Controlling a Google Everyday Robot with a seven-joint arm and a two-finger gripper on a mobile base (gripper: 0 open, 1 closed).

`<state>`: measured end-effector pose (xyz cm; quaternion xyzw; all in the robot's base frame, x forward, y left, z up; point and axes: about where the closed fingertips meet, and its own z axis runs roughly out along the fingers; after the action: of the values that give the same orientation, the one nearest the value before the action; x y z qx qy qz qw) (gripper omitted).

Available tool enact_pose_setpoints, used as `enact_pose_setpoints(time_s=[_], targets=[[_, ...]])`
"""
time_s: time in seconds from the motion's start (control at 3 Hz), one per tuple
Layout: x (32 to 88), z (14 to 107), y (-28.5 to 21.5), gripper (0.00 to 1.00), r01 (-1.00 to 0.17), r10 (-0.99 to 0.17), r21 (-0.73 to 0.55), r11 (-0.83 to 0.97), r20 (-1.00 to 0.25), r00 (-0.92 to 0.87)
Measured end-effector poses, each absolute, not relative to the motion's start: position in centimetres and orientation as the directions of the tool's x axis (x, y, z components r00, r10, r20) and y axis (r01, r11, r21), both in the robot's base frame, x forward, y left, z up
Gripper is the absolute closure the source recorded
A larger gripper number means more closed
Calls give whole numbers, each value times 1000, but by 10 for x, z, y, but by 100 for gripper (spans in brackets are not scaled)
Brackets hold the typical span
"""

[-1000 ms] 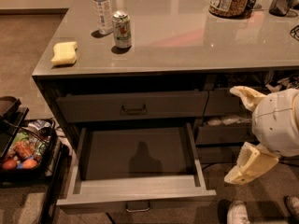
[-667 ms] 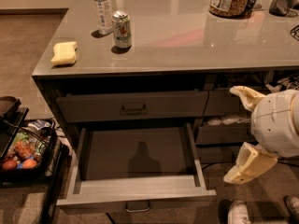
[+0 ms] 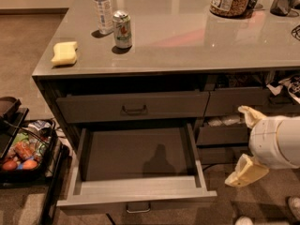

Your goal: Close middle drawer

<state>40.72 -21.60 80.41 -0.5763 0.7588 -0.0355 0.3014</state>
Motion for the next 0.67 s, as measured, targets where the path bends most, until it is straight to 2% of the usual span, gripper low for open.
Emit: enact_pose_setpoints(time_s=[0.33,0.67], targets=[[421,752,-230,0,-861,-888,-373,347,-427,-173],[427,699,-236,0,-913,-901,-306,271,-415,-128]])
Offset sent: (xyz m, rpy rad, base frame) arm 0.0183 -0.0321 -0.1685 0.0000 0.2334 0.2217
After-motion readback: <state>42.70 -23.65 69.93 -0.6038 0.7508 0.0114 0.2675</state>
